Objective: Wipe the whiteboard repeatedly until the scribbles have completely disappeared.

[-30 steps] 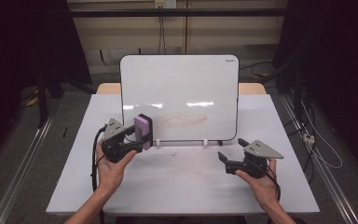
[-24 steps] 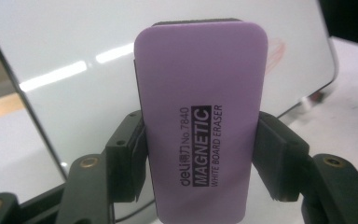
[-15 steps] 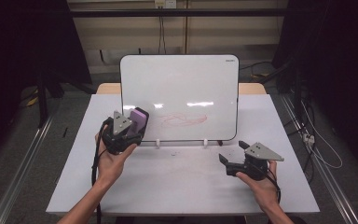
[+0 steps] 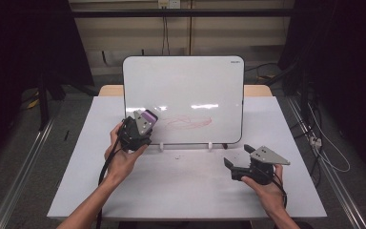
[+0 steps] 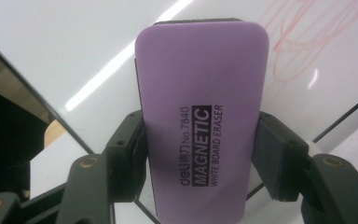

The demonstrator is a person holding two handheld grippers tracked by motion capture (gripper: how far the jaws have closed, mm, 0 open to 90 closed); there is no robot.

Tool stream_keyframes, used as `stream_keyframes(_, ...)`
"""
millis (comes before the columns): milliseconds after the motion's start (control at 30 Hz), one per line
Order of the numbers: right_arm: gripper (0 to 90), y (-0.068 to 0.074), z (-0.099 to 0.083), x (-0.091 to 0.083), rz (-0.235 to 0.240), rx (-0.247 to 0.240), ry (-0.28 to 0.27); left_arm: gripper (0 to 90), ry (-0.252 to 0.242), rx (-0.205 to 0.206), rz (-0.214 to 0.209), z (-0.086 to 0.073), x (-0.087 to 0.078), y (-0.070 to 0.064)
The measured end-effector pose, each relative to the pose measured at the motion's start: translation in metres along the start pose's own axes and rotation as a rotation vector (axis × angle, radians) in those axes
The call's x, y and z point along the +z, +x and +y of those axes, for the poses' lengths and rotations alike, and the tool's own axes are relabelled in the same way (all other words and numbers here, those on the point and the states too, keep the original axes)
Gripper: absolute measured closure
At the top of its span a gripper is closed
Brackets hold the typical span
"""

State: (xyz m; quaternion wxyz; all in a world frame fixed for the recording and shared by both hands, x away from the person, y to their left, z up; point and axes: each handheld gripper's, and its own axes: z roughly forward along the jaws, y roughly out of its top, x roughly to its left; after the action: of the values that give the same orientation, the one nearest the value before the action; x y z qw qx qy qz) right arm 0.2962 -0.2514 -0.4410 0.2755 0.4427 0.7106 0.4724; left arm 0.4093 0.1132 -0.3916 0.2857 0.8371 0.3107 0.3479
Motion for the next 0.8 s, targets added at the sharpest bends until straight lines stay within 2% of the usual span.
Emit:
stream_keyframes(33,10.6,0.0,0.0,0.0,0.001,-0.002,0.0,41.2,0.002,0.011,0.016,0.0,0.002,-0.001)
stream_keyframes(167,10.6,0.001,0.0,0.001,0.004,-0.005,-0.001,41.4,0.013,0.039,0.023,0.002,0.007,-0.003)
stream_keyframes(367,10.6,0.0,0.0,0.0,0.002,-0.003,-0.001,41.5,0.013,0.054,0.041,0.003,0.012,-0.006)
stream_keyframes(400,10.6,0.0,0.0,0.0,0.002,-0.003,-0.002,41.5,0.015,0.056,0.033,0.004,0.013,-0.006)
stream_keyframes(533,10.6,0.0,0.0,0.0,0.001,-0.002,-0.003,41.5,0.003,0.031,0.019,0.003,0.018,-0.003)
stream_keyframes(800,10.6,-0.001,0.0,-0.001,0.002,0.003,-0.006,41.5,0.004,0.018,0.0,0.003,0.021,0.0)
